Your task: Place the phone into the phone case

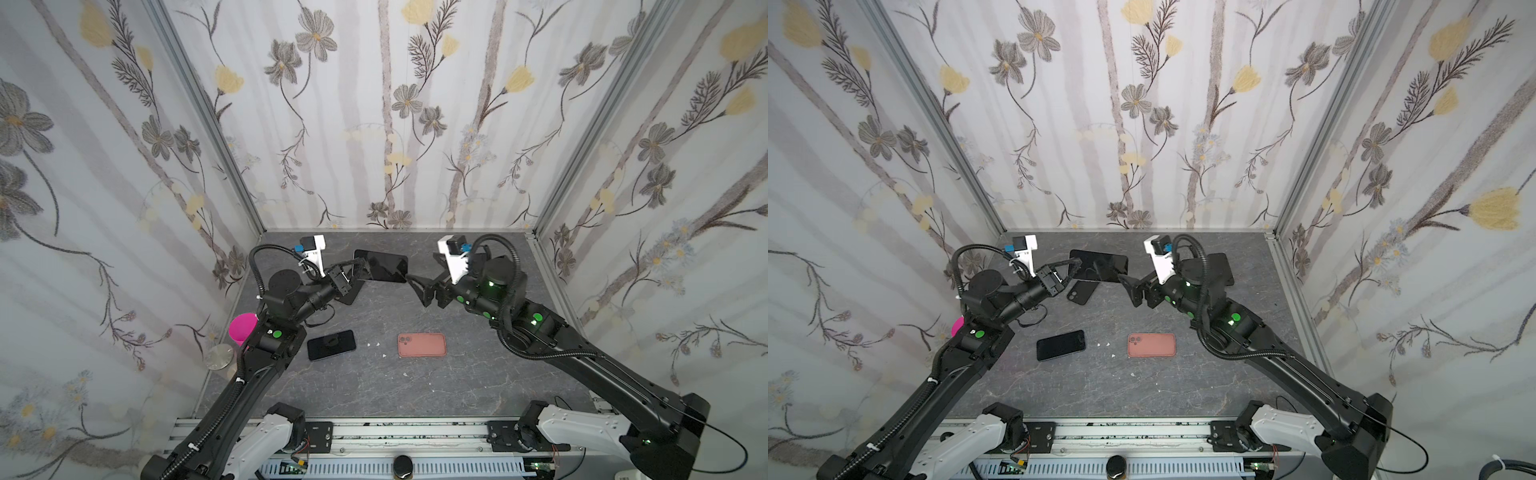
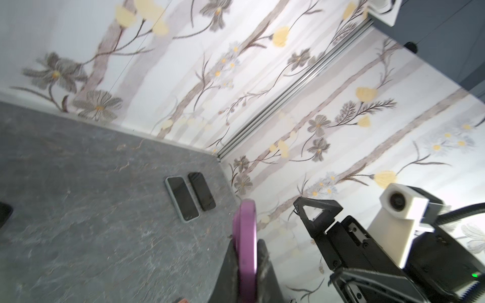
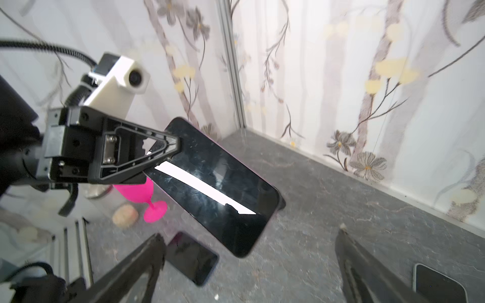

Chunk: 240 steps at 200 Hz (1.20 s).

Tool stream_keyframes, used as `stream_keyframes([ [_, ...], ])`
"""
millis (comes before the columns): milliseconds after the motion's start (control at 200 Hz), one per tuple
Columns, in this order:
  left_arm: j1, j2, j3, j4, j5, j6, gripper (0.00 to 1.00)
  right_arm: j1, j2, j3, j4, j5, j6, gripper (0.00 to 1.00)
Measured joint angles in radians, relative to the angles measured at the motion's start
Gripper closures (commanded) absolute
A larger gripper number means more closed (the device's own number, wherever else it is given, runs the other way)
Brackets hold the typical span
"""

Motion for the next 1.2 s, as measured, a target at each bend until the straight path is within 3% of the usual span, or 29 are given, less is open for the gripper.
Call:
stream_keyframes([
  [215, 0.002, -0.015, 0.005, 0.171, 0.001, -0.028, 1.00, -0.120, -0.116, -0.095, 0.215, -0.130, 0.206, 0.39],
  [360, 0.003, 0.005, -0.002, 0.294, 0.049, -0.068, 1.00, -0.143, -0.084, -0.077, 0.286, -0.262, 0.320, 0.39],
  [460, 0.002, 0.010, -0.002, 0.337, 0.082, -0.079, 1.00, -0.146, -0.042, -0.068, 0.326, -0.354, 0.397, 0.30],
  [679, -0.001, 0.014, 0.001, 0.356, 0.115, -0.080, 1.00, -0.146, 0.016, -0.064, 0.388, -0.439, 0.483, 0.26],
  [864, -0.010, 0.019, 0.001, 0.357, 0.135, -0.081, 1.00, -0.132, 0.079, -0.029, 0.414, -0.499, 0.530, 0.41],
  [994, -0.018, 0.020, 0.000, 0.377, 0.149, -0.082, 1.00, -0.120, 0.106, -0.024, 0.445, -0.542, 0.558, 0.43],
  [1199, -0.029, 0.019, 0.000, 0.408, 0.166, -0.082, 1.00, -0.105, 0.134, -0.030, 0.531, -0.594, 0.608, 0.60],
])
